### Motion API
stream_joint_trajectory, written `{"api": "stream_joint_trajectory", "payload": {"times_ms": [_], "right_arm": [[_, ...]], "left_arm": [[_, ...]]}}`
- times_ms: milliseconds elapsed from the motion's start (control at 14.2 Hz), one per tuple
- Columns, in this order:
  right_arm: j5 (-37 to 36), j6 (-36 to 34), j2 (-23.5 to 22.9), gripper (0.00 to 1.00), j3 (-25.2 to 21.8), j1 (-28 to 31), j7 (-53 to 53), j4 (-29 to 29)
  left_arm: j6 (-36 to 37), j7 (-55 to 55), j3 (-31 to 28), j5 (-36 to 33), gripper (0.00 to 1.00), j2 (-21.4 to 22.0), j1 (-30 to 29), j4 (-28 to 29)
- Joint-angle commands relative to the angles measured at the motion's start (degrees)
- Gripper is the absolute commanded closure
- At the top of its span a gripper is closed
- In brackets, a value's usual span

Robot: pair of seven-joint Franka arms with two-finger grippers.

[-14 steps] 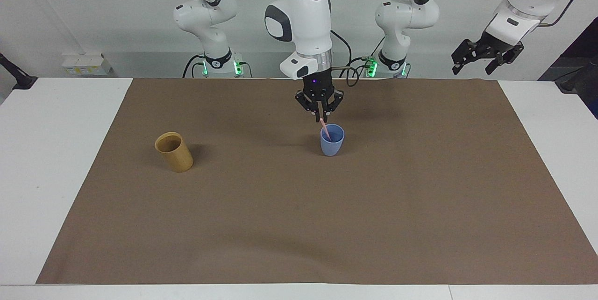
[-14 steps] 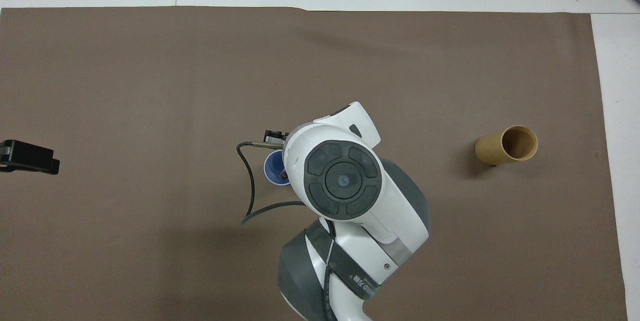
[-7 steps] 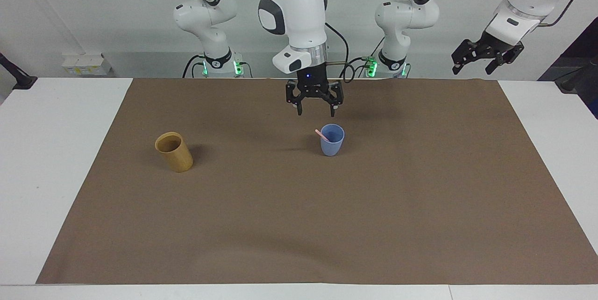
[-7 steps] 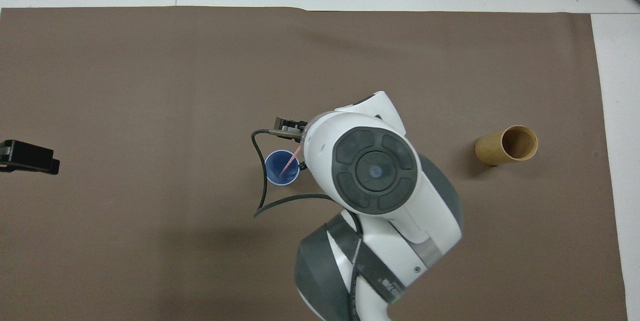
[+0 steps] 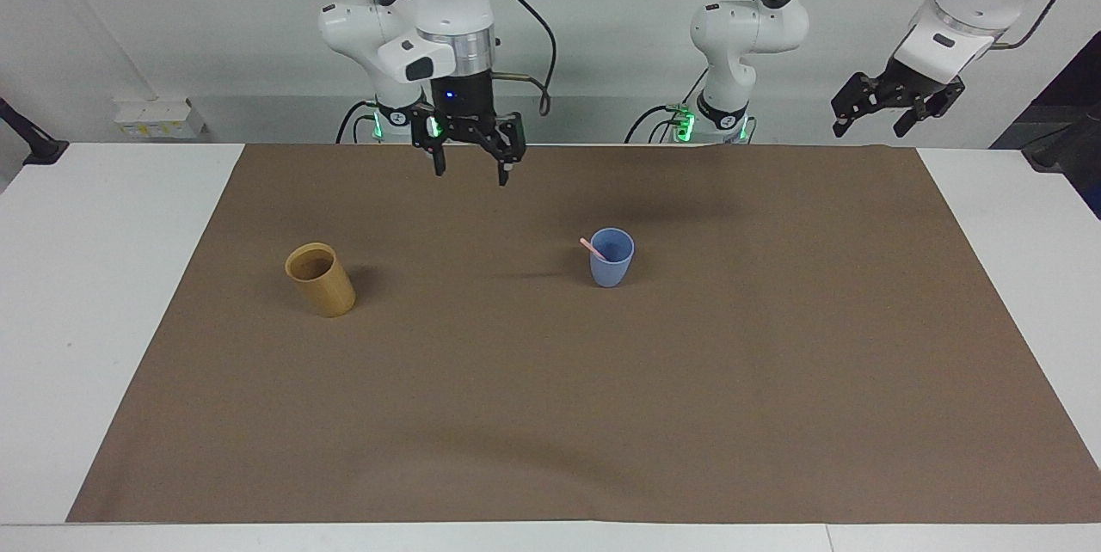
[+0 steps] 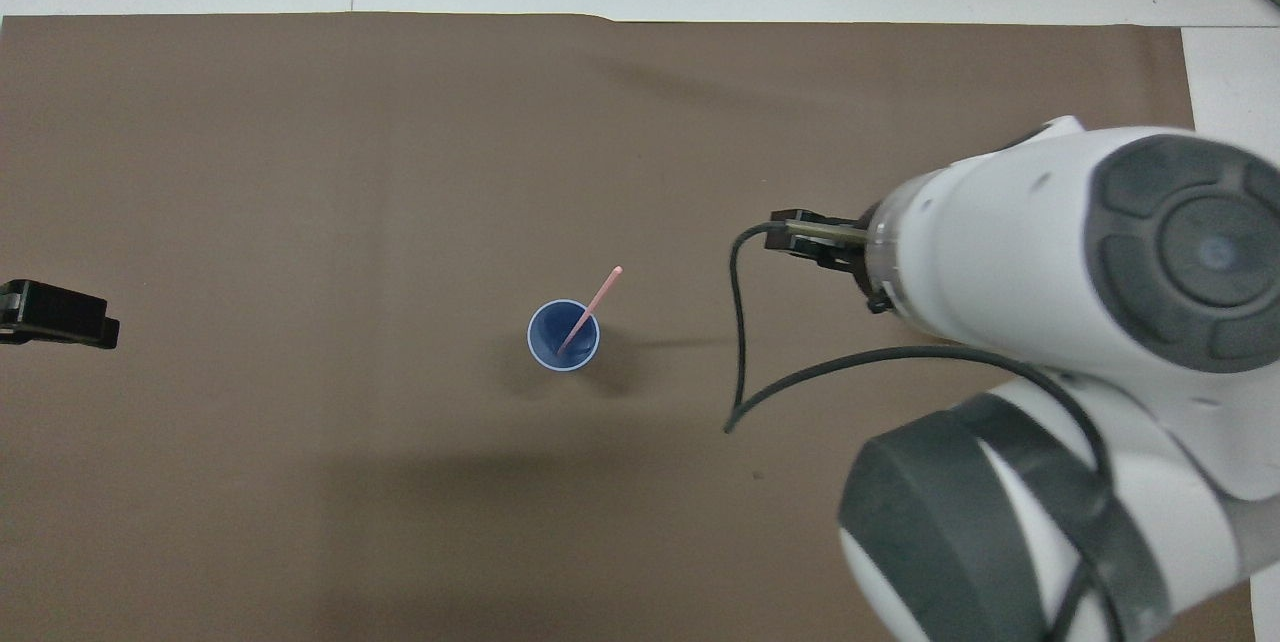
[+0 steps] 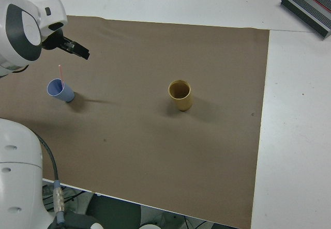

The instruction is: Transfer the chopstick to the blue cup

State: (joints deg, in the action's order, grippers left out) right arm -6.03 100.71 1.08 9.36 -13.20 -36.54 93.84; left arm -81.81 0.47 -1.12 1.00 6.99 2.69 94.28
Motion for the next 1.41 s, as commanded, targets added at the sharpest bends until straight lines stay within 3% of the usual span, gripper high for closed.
{"api": "stream_joint_trajectory", "payload": {"times_ms": [0, 282, 918, 1342], "right_arm": [[0.0, -5.1, 2.8, 0.0, 0.5, 5.4, 9.6, 0.6], [0.1, -11.0, 1.8, 0.0, 0.3, 9.8, 20.7, -4.5], [2.3, -21.5, -2.4, 0.0, 0.3, 15.9, 26.4, -13.9], [4.9, -20.6, -1.5, 0.0, 0.1, 17.5, 27.3, -12.5]], "left_arm": [[0.6, 0.5, 0.3, -0.3, 0.0, 0.4, -0.6, -0.5], [0.6, 0.5, 0.3, -0.3, 0.0, 0.4, -0.6, -0.5], [0.6, 0.5, 0.3, -0.3, 0.0, 0.4, -0.6, -0.5], [0.6, 0.5, 0.3, -0.3, 0.0, 0.4, -0.6, -0.5]]}}
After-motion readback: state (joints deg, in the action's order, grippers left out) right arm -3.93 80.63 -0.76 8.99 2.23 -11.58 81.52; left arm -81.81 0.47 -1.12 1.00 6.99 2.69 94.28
